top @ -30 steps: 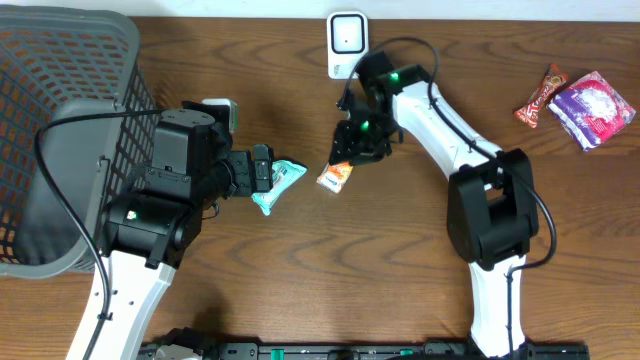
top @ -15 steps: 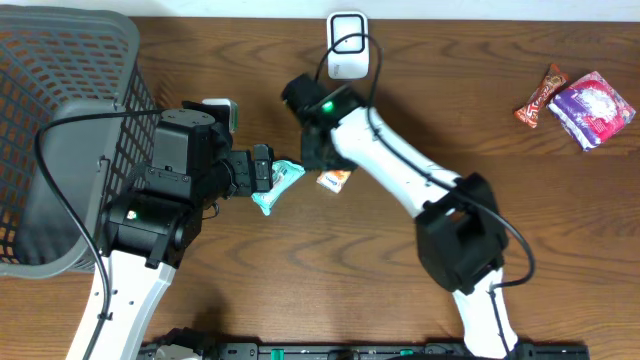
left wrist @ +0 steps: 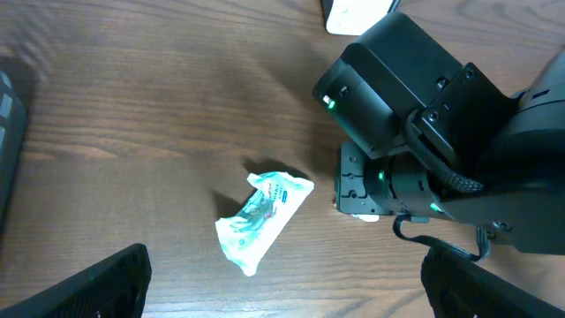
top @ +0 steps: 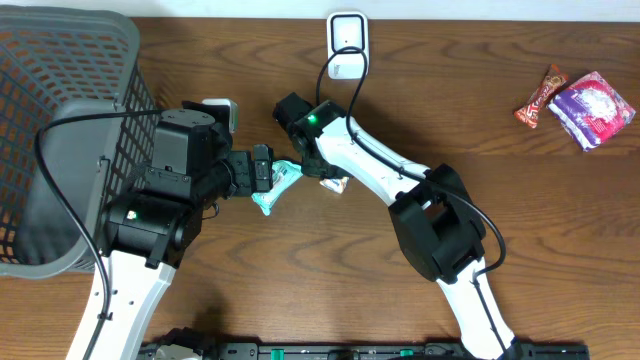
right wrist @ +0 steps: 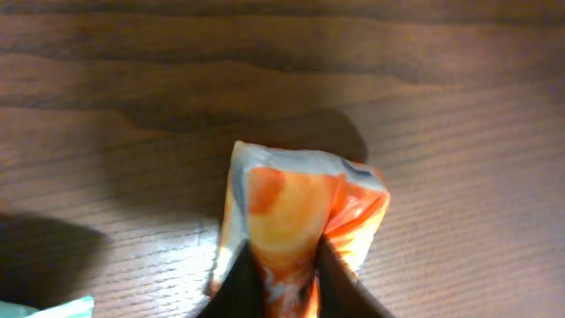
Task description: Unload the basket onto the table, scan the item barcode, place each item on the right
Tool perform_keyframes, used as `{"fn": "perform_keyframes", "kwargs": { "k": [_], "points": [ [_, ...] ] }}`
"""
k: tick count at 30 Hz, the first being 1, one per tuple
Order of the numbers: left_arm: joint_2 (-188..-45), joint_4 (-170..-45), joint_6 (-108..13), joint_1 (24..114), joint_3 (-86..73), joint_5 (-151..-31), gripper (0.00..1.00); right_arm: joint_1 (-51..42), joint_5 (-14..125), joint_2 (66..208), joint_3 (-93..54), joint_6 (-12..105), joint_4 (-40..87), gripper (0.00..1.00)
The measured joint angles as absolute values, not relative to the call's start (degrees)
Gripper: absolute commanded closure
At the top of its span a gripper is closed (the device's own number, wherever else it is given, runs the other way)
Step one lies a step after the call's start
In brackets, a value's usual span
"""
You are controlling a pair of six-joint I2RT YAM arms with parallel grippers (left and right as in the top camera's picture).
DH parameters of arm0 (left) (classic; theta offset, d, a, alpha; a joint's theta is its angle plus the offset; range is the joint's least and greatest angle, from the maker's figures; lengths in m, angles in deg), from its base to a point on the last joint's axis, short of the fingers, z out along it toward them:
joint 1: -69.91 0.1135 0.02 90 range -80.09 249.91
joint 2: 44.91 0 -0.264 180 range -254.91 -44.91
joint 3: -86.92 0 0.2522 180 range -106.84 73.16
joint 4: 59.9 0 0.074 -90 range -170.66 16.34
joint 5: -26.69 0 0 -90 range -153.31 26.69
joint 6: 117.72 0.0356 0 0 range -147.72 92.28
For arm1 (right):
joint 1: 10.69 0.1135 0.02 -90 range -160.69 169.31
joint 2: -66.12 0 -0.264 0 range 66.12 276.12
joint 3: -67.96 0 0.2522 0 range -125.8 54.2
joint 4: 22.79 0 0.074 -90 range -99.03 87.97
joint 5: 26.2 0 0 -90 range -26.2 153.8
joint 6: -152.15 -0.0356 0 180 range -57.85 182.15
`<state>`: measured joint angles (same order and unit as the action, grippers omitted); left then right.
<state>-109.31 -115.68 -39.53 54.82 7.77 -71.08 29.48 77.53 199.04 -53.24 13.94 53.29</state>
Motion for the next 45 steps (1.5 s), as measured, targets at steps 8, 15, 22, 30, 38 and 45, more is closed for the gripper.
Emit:
{"fn": "perform_keyframes", "kwargs": {
  "k": [8,15,22,30,38,45],
  "points": [
    [-109.3,-115.7,-39.5,54.8,7.8,-71.1,0.02,25.5,68.6,198.8,-54.8,20.8,53.9,0.99],
    [-109.3,-115.7,-39.5,54.8,7.8,-71.1,0.02,14.1,41.0,197.3,-55.3,36.7,50.7,0.99],
    [-109.3,-115.7,-39.5,54.8,7.8,-71.1,0.02,7.9,15.6,197.3,-50.8,49.7,44.5,0.99],
    [-109.3,-115.7,-39.5,54.8,7.8,-71.1,0.02,5.3,5.9,197.3,-35.0,52.6,32.1,0.99],
    [-109.3,-115.7,-39.5,54.8,7.8,-71.1,0.02,-1.2,17.2,196.9,-35.7,52.3,44.5,0.71],
    [-109.3,-115.7,-39.5,54.8,7.8,-71.1,0.02,-2.4,25.3,195.3,-44.9,54.2,55.6,0.42]
  ]
}}
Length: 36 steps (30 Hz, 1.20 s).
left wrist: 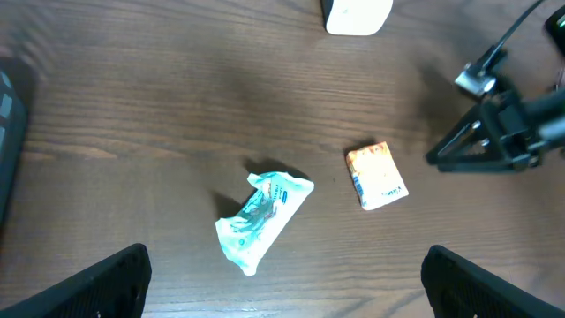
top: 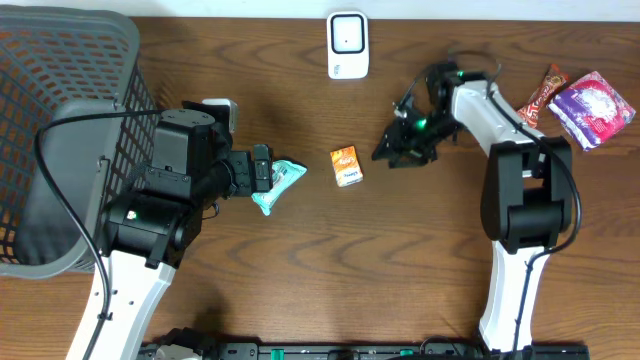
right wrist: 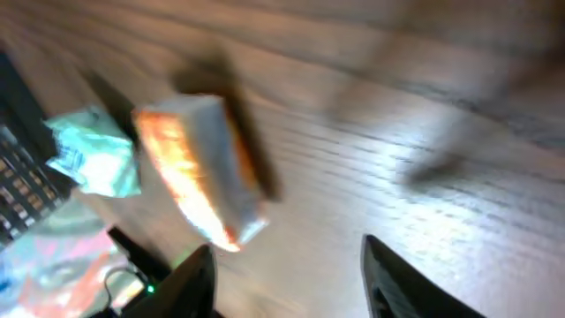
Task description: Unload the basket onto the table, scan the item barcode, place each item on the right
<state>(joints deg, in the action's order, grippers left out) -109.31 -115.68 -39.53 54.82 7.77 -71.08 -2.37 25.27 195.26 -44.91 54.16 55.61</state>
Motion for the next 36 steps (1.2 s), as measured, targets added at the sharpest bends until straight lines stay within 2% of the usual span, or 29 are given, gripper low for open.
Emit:
{"fn": "perform_keyframes", "kwargs": {
  "k": [6,10,16,19,22,23,25,31,36],
  "points": [
    [-109.3,-115.7,-39.5,54.8,7.8,-71.1,0.02,1.0,26.7,193.7,-46.4,55.0,53.9,0.38],
    [-109.3,-115.7,-39.5,54.8,7.8,-71.1,0.02,3.9,28.6,193.7,-46.4,55.0,51.1,0.43],
    [-109.3,-115.7,-39.5,54.8,7.8,-71.1,0.02,7.1,35.6,193.7,-46.0,52.0,49.1,0.42],
    [-109.3,-115.7,-39.5,54.8,7.8,-71.1,0.02,7.9,37.1,193.7,-43.5,51.1,45.9,0.53],
    [-109.3,-115.7,-39.5,54.8,7.8,-71.1,0.02,8.6,37.5,193.7,-39.9,50.2,43.0,0.57],
    [-109.3,-115.7,-39.5,54.8,7.8,-71.1,0.02,8.8,36.9,193.7,-39.2,50.2,42.6,0.65],
    [-109.3,-115.7,-39.5,54.8,7.8,-71.1,0.02,9.1,36.6,193.0,-38.0,49.4,40.9,0.99],
    [-109.3,-115.7,-39.5,54.8,7.8,-71.1,0.02,10.0,35.7,192.6,-37.5,48.9,40.7,0.99],
    [-109.3,-115.7,-39.5,54.8,7.8,-71.1,0.02,10.0,38.8,192.6,-42.7,48.8,46.7,0.99]
  ]
}}
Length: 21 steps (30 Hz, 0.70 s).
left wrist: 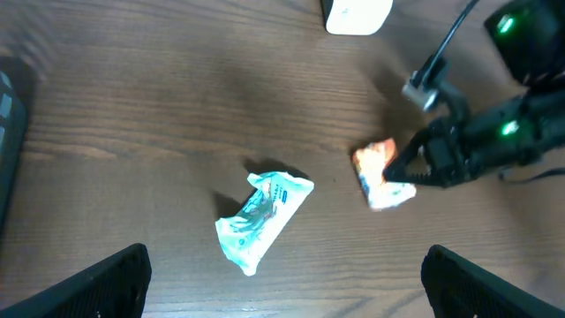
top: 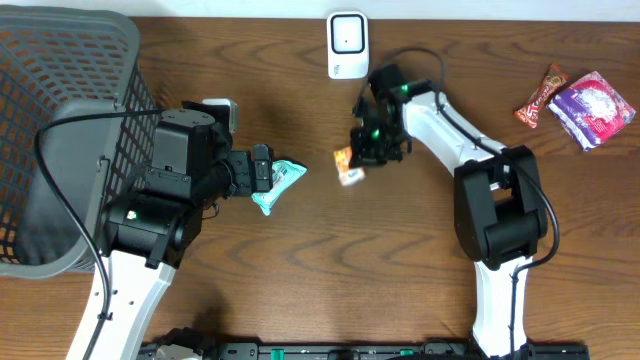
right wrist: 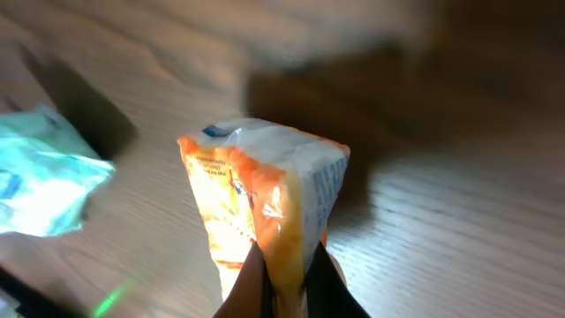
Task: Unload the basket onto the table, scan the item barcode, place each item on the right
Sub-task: 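Raise the orange packet in front of the white scanner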
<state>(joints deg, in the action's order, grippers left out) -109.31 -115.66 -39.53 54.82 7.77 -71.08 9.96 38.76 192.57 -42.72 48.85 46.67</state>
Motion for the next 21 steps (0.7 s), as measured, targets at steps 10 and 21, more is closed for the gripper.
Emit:
{"fn": "perform_keyframes", "kwargs": {
  "k": [10,21],
  "points": [
    [-109.3,-115.7,-39.5,54.8,7.8,-71.1,0.02,11.9,60.4,190.9,-59.3,49.3,38.8,0.99],
    [-109.3,-115.7,-39.5,54.8,7.8,-71.1,0.02,12.3,82.2,191.3,-59.6,58.0,15.3,0.99]
  ]
}}
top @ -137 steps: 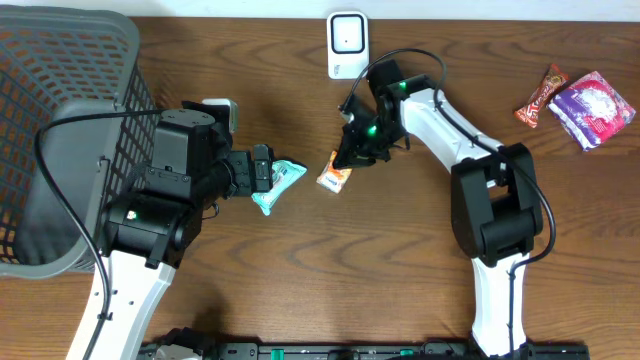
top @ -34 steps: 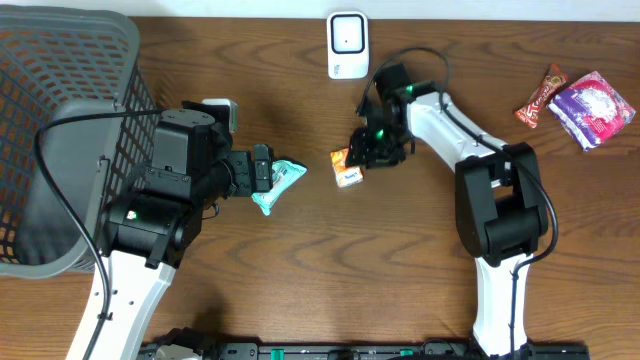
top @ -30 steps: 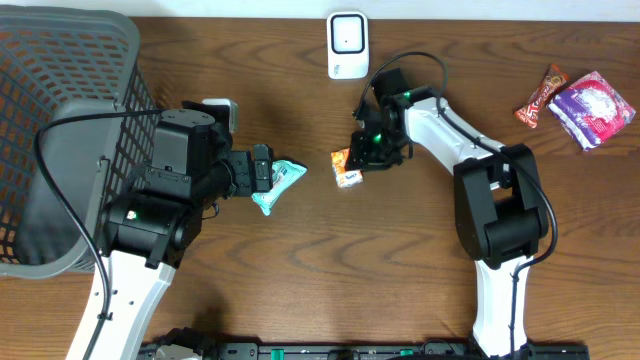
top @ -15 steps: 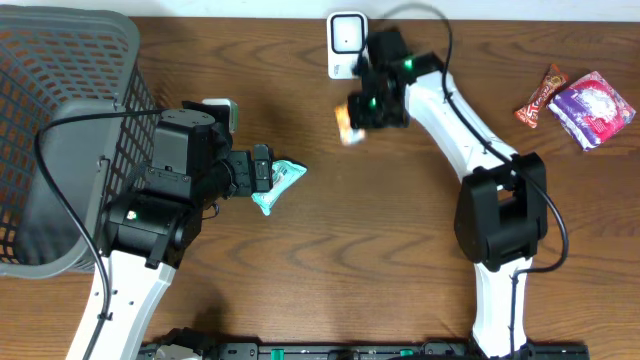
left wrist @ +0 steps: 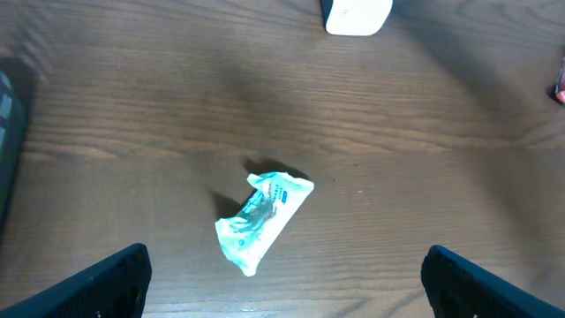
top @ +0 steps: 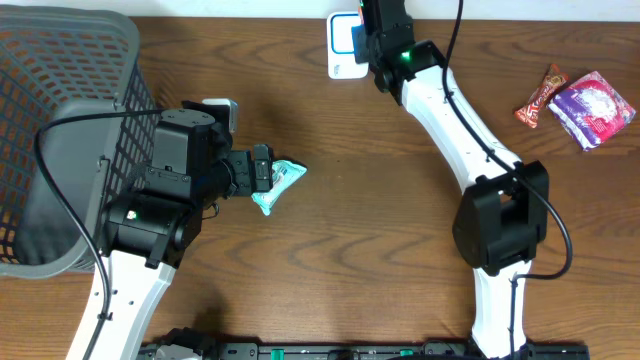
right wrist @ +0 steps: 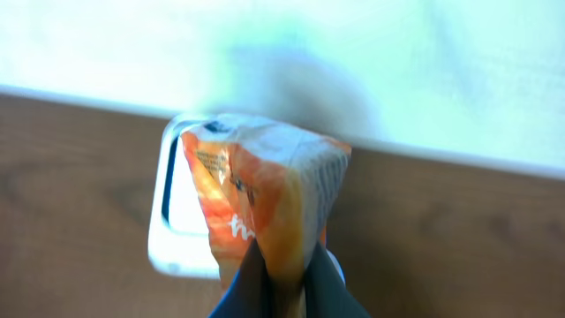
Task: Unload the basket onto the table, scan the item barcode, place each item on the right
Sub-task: 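Raise the orange packet in front of the white scanner, then carry the orange packet right and set it beside the red packet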
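Note:
My right gripper (right wrist: pixel 281 265) is shut on a small orange-and-white packet (right wrist: pixel 265 185) and holds it up just in front of the white barcode scanner (right wrist: pixel 177 225). Overhead, that gripper (top: pixel 362 38) is at the table's far edge, over the scanner (top: pixel 340 64); the packet itself is hidden there. A crumpled teal packet (left wrist: pixel 263 221) lies on the wood below my left gripper (left wrist: pixel 287 296). The left gripper's dark fingers (left wrist: pixel 97 283) stand wide apart with nothing between them. Overhead, the teal packet (top: pixel 280 183) lies beside the left gripper (top: pixel 262 168).
A grey mesh basket (top: pixel 60 90) fills the left side of the table. At the far right lie a red snack bar (top: pixel 541 95) and a purple packet (top: pixel 593 108). The scanner (left wrist: pixel 357 13) shows at the top edge of the left wrist view.
My right gripper was low over the middle of the table with the orange packet. Now it holds the packet up at the scanner on the far edge. The left arm and teal packet are unchanged.
First my right gripper was shut on the orange packet on the table beside the teal one. Then the packet lay alone on the wood and the gripper was open, off to the right. Then it was shut on the packet again, and now holds it before the scanner.

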Tool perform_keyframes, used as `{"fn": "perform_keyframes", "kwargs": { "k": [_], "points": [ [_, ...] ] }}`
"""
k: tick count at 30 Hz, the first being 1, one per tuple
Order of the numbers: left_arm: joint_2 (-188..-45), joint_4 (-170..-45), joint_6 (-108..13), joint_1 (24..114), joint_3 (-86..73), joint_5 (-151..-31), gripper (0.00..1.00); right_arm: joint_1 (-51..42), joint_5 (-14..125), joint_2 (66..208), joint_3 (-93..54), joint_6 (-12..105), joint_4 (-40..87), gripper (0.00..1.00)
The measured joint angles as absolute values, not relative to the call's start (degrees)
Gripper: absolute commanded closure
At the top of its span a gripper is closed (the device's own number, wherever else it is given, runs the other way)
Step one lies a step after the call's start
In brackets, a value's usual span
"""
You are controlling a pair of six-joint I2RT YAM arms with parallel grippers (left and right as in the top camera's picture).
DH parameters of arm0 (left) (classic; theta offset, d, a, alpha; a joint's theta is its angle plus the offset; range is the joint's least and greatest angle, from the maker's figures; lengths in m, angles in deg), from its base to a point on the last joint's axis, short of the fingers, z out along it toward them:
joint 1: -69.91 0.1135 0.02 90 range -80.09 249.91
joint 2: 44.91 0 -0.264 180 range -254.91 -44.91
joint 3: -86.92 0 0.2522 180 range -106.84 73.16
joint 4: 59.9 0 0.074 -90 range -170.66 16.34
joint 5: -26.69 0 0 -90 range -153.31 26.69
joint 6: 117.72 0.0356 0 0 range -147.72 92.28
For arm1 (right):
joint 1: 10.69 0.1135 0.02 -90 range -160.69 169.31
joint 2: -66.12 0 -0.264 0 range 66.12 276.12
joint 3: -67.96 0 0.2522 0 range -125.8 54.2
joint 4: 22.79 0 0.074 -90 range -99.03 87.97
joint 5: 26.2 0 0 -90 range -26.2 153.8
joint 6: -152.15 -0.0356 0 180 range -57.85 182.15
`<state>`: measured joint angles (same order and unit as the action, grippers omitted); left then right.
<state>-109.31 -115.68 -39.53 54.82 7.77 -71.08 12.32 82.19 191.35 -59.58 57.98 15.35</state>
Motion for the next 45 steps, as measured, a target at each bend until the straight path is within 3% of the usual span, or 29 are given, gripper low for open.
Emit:
{"fn": "perform_keyframes", "kwargs": {
  "k": [9,20,27,33,34,37,38,39,40,45],
  "points": [
    [-109.3,-115.7,-39.5,54.8,7.8,-71.1,0.02,12.3,83.6,197.5,-59.6,64.6,3.0,0.99],
    [-109.3,-115.7,-39.5,54.8,7.8,-71.1,0.02,13.0,85.6,200.0,-59.6,68.1,2.9,0.99],
    [-109.3,-115.7,-39.5,54.8,7.8,-71.1,0.02,9.7,98.6,199.6,-59.6,68.1,12.1,0.99],
    [-109.3,-115.7,-39.5,54.8,7.8,-71.1,0.02,-1.9,105.3,199.3,-59.6,67.4,28.3,0.99],
    [-109.3,-115.7,-39.5,54.8,7.8,-71.1,0.02,-4.0,105.5,199.3,-59.6,67.2,30.2,0.95],
    [-109.3,-115.7,-39.5,54.8,7.8,-71.1,0.02,-9.5,105.2,199.3,-59.6,65.9,34.5,0.68],
    [-109.3,-115.7,-39.5,54.8,7.8,-71.1,0.02,-10.7,104.8,199.3,-59.6,66.0,35.5,0.54],
    [-109.3,-115.7,-39.5,54.8,7.8,-71.1,0.02,-12.0,104.4,199.3,-59.6,65.1,36.6,0.13],
    [-109.3,-115.7,-39.5,54.8,7.8,-71.1,0.02,-12.7,104.3,199.3,-59.6,65.2,37.0,0.01],
    [-109.3,-115.7,-39.5,54.8,7.8,-71.1,0.02,-13.1,103.3,199.0,-59.6,63.4,38.3,0.01]
  ]
}}
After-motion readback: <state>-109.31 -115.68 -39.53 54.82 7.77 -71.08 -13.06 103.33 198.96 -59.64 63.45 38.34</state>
